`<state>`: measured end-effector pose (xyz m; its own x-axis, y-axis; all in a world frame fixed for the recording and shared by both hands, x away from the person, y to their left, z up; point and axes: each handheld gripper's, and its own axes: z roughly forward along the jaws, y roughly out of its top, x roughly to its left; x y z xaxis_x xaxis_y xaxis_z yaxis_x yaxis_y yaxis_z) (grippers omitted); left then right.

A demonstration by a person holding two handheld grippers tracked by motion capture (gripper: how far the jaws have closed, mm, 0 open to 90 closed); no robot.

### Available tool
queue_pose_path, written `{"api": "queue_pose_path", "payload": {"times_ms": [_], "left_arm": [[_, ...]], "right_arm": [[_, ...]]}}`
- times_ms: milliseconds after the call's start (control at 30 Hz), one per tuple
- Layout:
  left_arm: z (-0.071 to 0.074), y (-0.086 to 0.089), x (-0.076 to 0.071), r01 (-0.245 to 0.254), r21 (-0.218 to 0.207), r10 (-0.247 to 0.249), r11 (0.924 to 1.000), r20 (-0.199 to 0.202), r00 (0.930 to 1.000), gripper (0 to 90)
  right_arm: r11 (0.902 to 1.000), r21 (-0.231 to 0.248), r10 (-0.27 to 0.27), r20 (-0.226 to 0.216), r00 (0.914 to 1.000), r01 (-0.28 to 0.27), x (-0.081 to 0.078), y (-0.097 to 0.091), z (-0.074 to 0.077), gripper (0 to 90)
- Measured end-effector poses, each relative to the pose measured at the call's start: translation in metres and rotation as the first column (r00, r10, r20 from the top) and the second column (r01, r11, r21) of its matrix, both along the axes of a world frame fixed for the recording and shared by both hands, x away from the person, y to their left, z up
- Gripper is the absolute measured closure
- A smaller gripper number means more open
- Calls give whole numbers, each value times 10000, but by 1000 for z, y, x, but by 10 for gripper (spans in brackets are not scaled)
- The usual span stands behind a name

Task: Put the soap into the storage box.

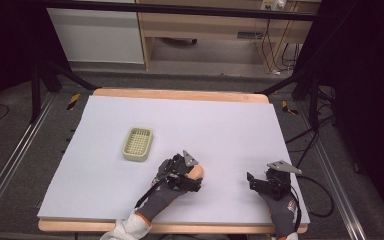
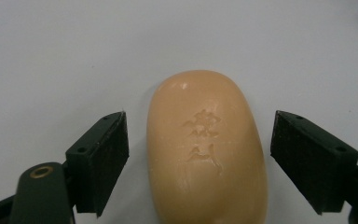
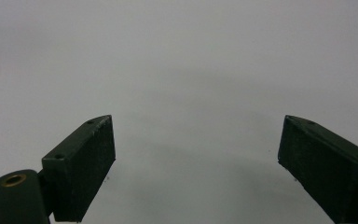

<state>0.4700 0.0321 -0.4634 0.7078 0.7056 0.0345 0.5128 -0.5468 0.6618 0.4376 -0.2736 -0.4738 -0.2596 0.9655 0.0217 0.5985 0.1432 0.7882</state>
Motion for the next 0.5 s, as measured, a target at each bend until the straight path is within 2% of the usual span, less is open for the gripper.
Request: {"api": "queue_pose_path", "payload": {"times_ms": [500], "left_arm": [[-8, -4, 5, 104, 188, -96, 9998, -451, 9989, 264]], "right_arm": [[10000, -75, 17, 19, 10000, -17, 1, 0, 0, 112]]}}
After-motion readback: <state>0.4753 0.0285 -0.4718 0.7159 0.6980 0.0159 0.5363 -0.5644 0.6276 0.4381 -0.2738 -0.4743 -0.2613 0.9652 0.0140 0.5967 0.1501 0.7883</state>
